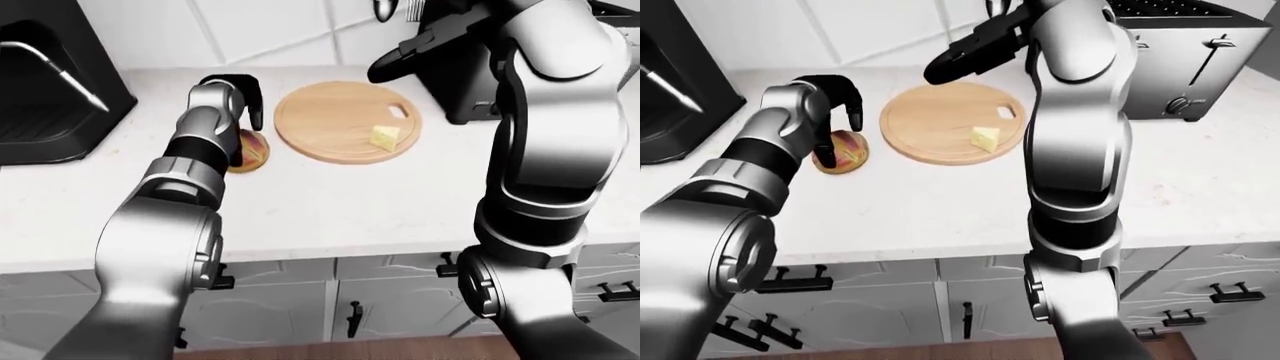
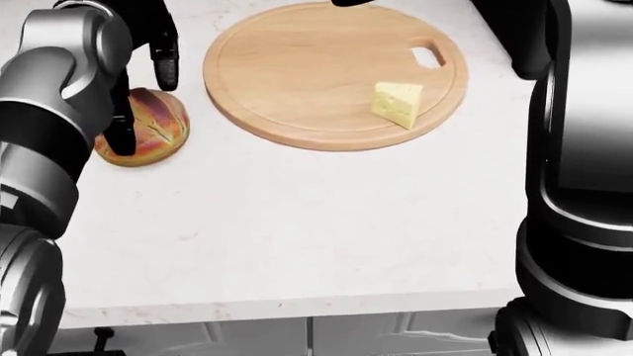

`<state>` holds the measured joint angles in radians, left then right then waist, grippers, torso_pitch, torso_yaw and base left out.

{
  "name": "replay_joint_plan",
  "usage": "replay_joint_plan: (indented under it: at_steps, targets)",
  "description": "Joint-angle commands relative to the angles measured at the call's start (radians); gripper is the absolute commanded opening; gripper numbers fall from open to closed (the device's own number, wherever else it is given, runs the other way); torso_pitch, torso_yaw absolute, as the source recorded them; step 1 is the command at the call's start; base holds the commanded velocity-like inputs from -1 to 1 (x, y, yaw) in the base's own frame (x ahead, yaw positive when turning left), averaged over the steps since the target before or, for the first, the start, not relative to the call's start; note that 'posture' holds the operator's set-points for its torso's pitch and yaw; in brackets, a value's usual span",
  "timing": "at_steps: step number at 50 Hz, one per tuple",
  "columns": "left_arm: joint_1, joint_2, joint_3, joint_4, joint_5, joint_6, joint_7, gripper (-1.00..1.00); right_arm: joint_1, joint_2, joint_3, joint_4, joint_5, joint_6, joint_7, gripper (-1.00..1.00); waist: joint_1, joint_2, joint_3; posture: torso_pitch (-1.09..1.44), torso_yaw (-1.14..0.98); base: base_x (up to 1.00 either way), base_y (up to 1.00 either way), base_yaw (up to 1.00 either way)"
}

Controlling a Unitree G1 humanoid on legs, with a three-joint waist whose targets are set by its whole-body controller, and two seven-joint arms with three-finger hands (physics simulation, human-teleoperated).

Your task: Place the bread and cheese on the cutting board.

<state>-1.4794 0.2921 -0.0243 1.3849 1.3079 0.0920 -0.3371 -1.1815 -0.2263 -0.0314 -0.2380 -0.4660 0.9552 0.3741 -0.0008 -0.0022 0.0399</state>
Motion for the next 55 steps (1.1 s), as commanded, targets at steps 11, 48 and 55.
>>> replay_joint_plan:
  at_steps: [11, 48, 55]
  targets:
    - [-0.103, 0.014, -0.003, -0.044, -0.012, -0.021, 0.026, -1.00, -0.014, -0.003, -0.009, -0.027, -0.005, -0.026, -0.011, 1.00, -0.005, -0.002, -0.025, 0.00, 0.00, 0.00, 0.00, 0.00]
    - [-0.281, -0.074, 0.009, -0.050, -0.039, -0.084, 0.167, -1.00, -0.074, -0.031, -0.009, -0.066, -0.038, 0.030, 0.032, 1.00, 0.000, -0.013, -0.011, 0.00, 0.00, 0.00, 0.00, 0.00]
    - [-0.295, -0.096, 0.007, -0.051, -0.051, -0.086, 0.201, -1.00, -0.074, -0.030, -0.010, -0.068, -0.039, 0.031, 0.035, 1.00, 0.001, -0.015, -0.011, 0.00, 0.00, 0.00, 0.00, 0.00]
